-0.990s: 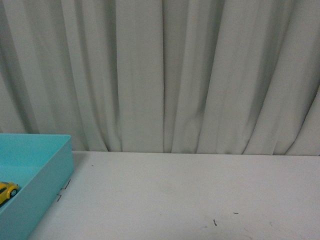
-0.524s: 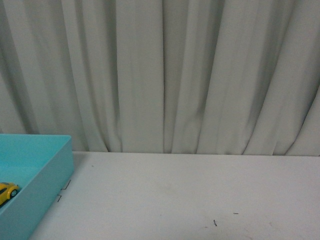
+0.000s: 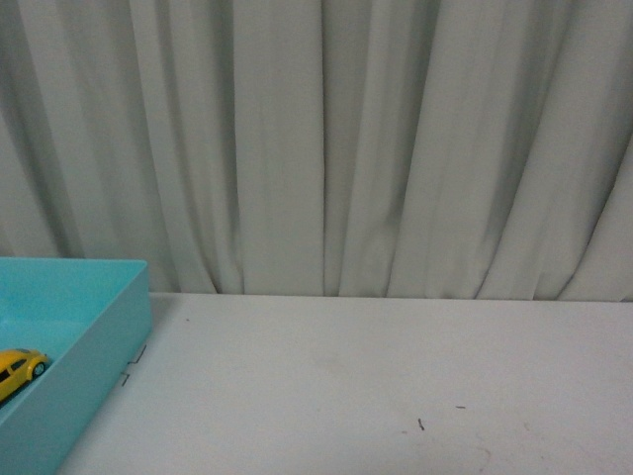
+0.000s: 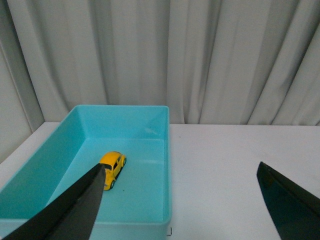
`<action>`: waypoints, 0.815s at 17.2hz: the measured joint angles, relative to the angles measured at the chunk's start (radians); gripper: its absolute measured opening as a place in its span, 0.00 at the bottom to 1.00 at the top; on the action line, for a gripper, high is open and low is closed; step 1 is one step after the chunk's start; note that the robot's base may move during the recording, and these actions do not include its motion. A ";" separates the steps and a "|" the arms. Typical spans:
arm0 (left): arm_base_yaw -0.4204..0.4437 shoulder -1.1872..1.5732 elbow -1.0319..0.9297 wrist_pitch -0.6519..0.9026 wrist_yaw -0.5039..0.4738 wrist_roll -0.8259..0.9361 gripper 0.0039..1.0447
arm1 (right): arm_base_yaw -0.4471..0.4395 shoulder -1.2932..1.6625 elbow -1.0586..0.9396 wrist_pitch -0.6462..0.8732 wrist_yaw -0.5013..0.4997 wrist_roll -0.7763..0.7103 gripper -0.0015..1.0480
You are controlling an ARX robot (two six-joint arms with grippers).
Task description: Wind up and store yellow beetle toy
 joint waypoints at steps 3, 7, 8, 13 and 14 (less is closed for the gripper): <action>0.000 0.000 0.000 0.003 0.000 0.000 0.94 | 0.000 0.000 0.000 0.001 0.000 0.000 0.94; 0.000 0.000 0.000 0.002 0.000 0.000 0.94 | 0.000 -0.001 0.000 0.005 0.000 0.000 0.94; 0.000 0.000 0.000 -0.001 0.000 0.000 0.94 | 0.000 0.000 0.000 -0.003 0.000 0.000 0.94; 0.000 0.000 0.000 0.001 0.000 0.000 0.94 | 0.000 -0.001 0.000 0.001 0.000 0.000 0.94; 0.000 0.000 0.000 0.001 0.000 0.000 0.94 | 0.000 -0.001 0.000 0.000 0.000 0.000 0.94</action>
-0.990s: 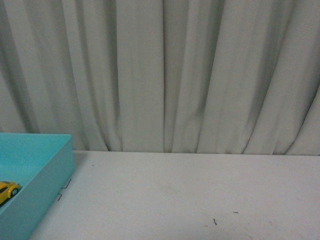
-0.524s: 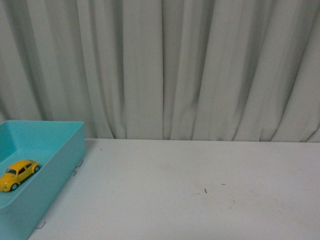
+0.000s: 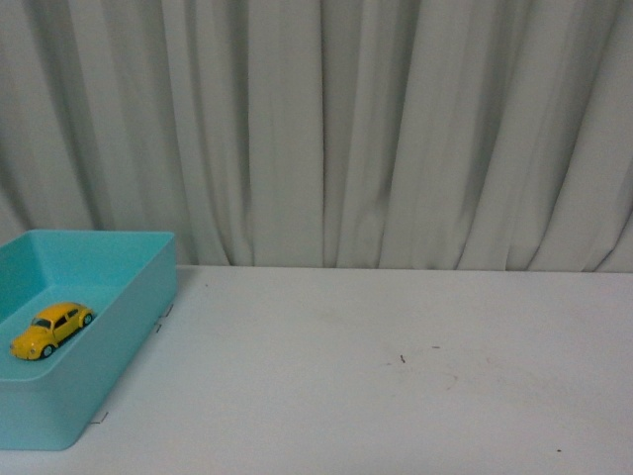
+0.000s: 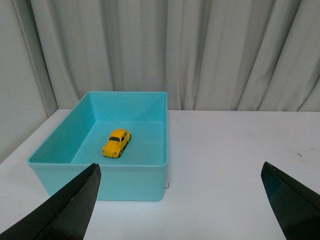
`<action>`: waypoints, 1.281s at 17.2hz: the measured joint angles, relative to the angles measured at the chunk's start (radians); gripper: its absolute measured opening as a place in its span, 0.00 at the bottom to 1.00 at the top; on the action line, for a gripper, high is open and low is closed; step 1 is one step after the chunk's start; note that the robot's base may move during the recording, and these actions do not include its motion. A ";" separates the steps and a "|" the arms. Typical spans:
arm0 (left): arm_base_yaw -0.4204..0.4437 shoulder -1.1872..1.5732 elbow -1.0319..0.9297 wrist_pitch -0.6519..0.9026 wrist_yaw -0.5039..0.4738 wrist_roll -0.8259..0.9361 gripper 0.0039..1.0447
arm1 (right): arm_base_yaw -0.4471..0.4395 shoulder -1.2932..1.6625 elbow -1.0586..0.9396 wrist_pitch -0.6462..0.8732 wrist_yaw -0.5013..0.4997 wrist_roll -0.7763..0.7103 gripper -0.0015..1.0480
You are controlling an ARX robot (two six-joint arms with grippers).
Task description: Wind up and store yellow beetle toy
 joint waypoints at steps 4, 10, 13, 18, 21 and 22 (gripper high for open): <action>0.000 0.000 0.000 0.000 0.000 0.000 0.94 | 0.000 0.000 0.000 0.000 0.000 0.000 0.94; 0.000 0.000 0.000 0.001 0.000 0.000 0.94 | 0.000 0.000 0.000 0.000 0.000 0.000 0.94; 0.000 0.000 0.000 0.000 0.000 0.000 0.94 | 0.000 0.000 0.000 0.003 0.000 0.000 0.94; 0.000 0.000 0.000 0.000 -0.001 0.000 0.94 | 0.000 0.000 0.000 0.001 0.000 0.000 0.94; 0.000 0.000 0.000 0.000 -0.001 -0.001 0.94 | 0.000 0.000 0.000 0.000 0.000 0.000 0.94; 0.000 0.000 0.000 0.000 0.000 -0.001 0.94 | 0.000 0.000 0.000 -0.001 0.000 0.000 0.94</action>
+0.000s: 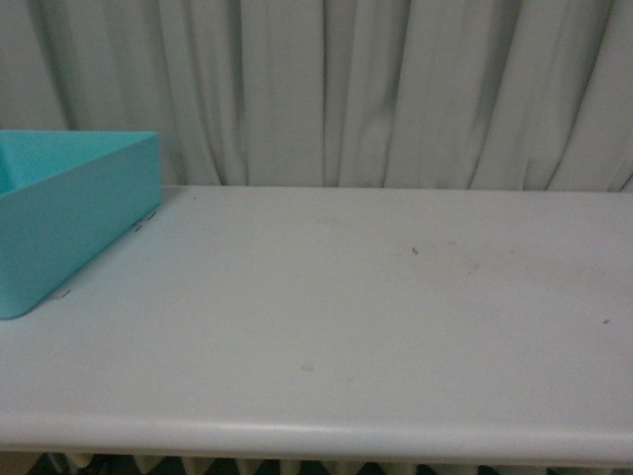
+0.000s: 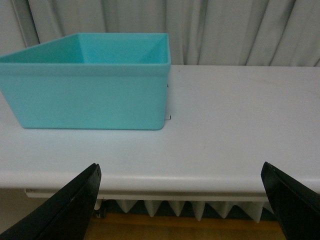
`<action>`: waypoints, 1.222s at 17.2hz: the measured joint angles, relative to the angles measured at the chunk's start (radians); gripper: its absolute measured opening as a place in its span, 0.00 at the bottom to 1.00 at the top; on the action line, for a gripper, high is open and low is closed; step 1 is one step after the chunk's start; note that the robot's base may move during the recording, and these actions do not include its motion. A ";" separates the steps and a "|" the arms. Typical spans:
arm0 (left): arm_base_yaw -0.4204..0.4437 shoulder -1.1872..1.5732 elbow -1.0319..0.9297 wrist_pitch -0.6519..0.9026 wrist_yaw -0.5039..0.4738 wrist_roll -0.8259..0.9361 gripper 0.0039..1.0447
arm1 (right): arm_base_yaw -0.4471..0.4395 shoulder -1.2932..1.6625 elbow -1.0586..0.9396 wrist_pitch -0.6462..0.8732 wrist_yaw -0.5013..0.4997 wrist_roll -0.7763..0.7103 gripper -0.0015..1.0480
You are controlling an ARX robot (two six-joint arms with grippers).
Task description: Wind up and store yellow beetle toy
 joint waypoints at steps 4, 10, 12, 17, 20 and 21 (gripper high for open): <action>0.000 0.000 0.000 0.000 -0.001 0.000 0.94 | 0.000 0.000 0.000 0.001 0.000 0.000 0.94; 0.000 0.000 0.000 0.000 0.000 0.000 0.94 | 0.000 0.000 0.000 0.000 0.000 0.000 0.94; 0.000 0.000 0.000 0.001 0.000 0.000 0.94 | 0.000 0.000 0.000 0.002 0.000 0.000 0.94; 0.000 0.000 0.000 -0.004 0.001 0.000 0.94 | 0.000 0.000 0.000 -0.002 0.000 0.000 0.94; 0.000 0.000 0.000 -0.002 0.000 0.000 0.94 | 0.000 0.000 0.000 -0.001 0.000 0.000 0.94; 0.000 0.000 0.000 -0.002 0.000 0.000 0.94 | 0.000 0.000 0.000 -0.001 0.000 0.000 0.94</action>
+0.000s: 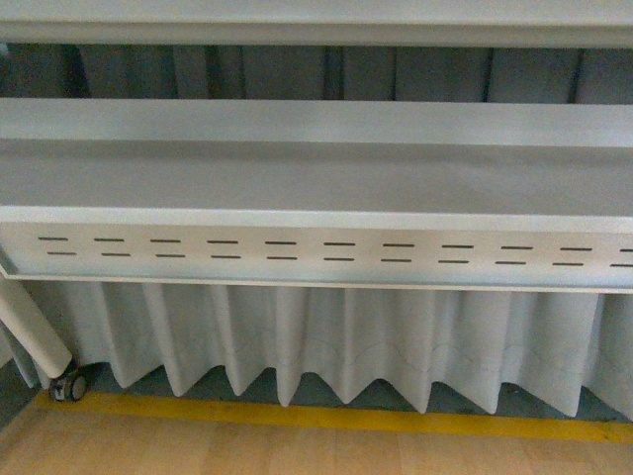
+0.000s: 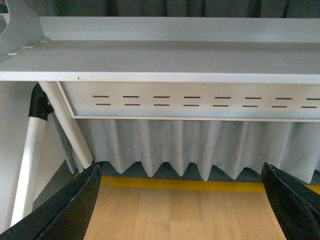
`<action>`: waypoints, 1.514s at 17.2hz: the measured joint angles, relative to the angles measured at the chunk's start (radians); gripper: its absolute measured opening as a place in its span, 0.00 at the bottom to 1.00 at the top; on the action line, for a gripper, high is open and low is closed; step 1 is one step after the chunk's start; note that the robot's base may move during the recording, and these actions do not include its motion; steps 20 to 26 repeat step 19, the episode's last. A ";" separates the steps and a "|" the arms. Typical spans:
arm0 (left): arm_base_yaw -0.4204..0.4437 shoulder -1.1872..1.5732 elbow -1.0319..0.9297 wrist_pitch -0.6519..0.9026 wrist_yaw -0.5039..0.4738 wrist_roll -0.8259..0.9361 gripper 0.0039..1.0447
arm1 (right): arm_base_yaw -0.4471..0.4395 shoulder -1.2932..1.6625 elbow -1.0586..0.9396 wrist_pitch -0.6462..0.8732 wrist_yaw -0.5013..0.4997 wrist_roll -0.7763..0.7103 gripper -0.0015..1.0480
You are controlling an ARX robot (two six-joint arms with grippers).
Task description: Wind up and store yellow beetle toy
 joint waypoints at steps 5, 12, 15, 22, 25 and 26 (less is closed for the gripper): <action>0.000 0.000 0.000 0.001 0.000 0.000 0.94 | 0.000 0.000 0.000 0.000 0.000 0.000 0.94; 0.000 0.000 0.000 0.000 0.000 0.000 0.94 | 0.000 0.000 0.000 0.000 0.000 0.000 0.94; 0.000 0.000 0.000 0.000 0.000 0.000 0.94 | 0.000 0.000 0.000 0.000 0.000 0.000 0.94; 0.000 0.000 0.000 0.001 0.000 0.000 0.94 | 0.000 0.000 0.000 0.000 0.000 0.000 0.94; 0.000 0.000 0.000 0.001 0.000 0.000 0.94 | 0.000 0.000 0.000 0.000 0.000 0.000 0.94; 0.000 0.000 0.000 0.001 0.000 0.000 0.94 | 0.000 0.000 0.000 0.000 0.000 0.000 0.94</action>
